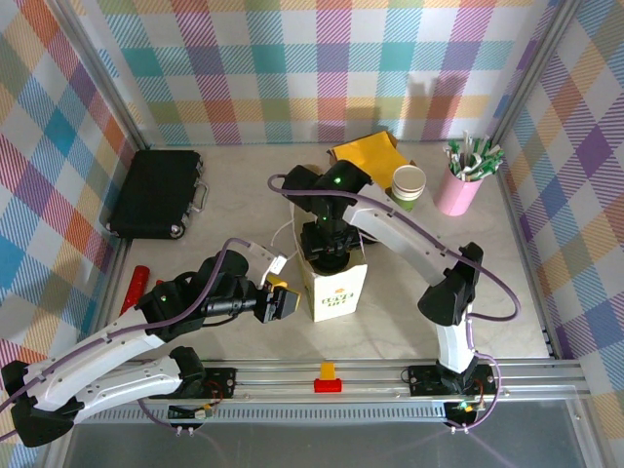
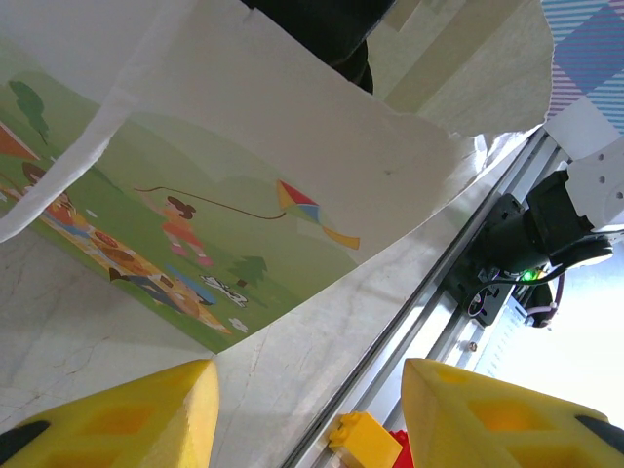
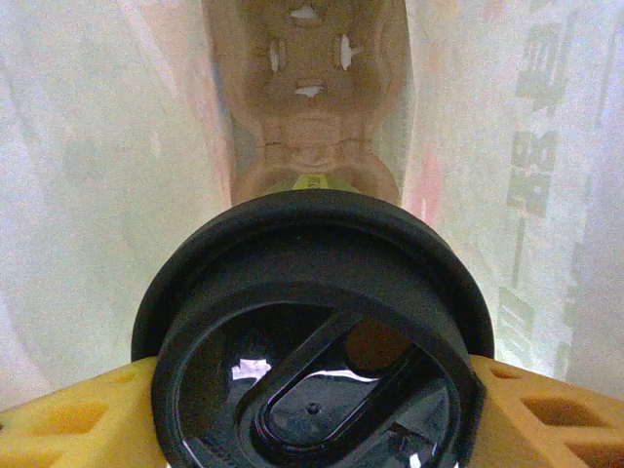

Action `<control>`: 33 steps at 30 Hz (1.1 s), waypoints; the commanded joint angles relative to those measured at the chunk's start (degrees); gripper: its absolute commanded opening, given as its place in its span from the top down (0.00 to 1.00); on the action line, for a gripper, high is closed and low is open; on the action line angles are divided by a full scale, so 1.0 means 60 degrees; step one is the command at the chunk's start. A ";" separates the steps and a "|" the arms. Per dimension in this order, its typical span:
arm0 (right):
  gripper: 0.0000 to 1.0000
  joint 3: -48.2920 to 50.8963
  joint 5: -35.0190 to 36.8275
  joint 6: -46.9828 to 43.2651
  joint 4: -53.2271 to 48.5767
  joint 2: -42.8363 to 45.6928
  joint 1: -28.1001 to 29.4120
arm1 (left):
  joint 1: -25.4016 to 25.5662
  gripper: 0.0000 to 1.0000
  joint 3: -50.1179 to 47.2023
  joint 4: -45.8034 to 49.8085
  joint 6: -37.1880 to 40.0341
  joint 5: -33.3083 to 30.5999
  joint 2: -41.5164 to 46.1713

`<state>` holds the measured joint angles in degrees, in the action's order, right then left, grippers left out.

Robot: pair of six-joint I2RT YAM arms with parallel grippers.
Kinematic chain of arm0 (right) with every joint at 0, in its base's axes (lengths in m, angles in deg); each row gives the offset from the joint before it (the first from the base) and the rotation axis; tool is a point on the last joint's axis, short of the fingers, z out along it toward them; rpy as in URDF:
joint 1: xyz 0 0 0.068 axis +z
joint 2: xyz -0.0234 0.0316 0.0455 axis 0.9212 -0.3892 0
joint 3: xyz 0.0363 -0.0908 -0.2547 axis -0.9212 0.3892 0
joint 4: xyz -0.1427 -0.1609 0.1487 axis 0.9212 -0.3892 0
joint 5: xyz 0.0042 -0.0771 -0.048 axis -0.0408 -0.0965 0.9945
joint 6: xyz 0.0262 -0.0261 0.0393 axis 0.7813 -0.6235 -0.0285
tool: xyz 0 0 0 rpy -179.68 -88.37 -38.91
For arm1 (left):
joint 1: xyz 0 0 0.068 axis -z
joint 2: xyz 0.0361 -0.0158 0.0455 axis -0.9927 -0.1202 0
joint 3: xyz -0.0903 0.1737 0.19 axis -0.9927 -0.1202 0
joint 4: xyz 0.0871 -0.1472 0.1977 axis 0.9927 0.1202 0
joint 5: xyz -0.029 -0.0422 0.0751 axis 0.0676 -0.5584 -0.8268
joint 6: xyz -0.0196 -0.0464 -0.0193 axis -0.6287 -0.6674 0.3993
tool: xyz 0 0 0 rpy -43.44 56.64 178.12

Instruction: Pack the takeout coffee

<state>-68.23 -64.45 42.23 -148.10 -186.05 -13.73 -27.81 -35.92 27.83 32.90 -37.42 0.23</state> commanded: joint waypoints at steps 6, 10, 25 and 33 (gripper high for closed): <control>0.41 0.0437 -0.0209 -0.0159 -0.0840 0.0021 -0.0116 | 0.0073 0.48 0.0260 0.0103 0.0133 -0.0171 0.0002; 0.41 0.0641 -0.0283 -0.0159 -0.0650 0.0035 -0.0146 | 0.0073 0.48 0.0282 0.0128 0.0151 -0.0186 -0.0041; 0.41 0.1319 -0.0445 -0.0105 -0.0047 0.0182 -0.0222 | 0.0073 0.48 0.0154 0.0075 0.0083 -0.0230 -0.0017; 0.42 0.1543 -0.0458 -0.0101 0.0190 0.0255 -0.0240 | 0.0073 0.48 0.0169 0.0098 0.0070 -0.0273 -0.0027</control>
<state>-59.60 -66.39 41.35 -146.77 -186.02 -14.72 -27.76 -35.92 27.88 32.90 -38.10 -0.41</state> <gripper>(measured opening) 0.666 0.523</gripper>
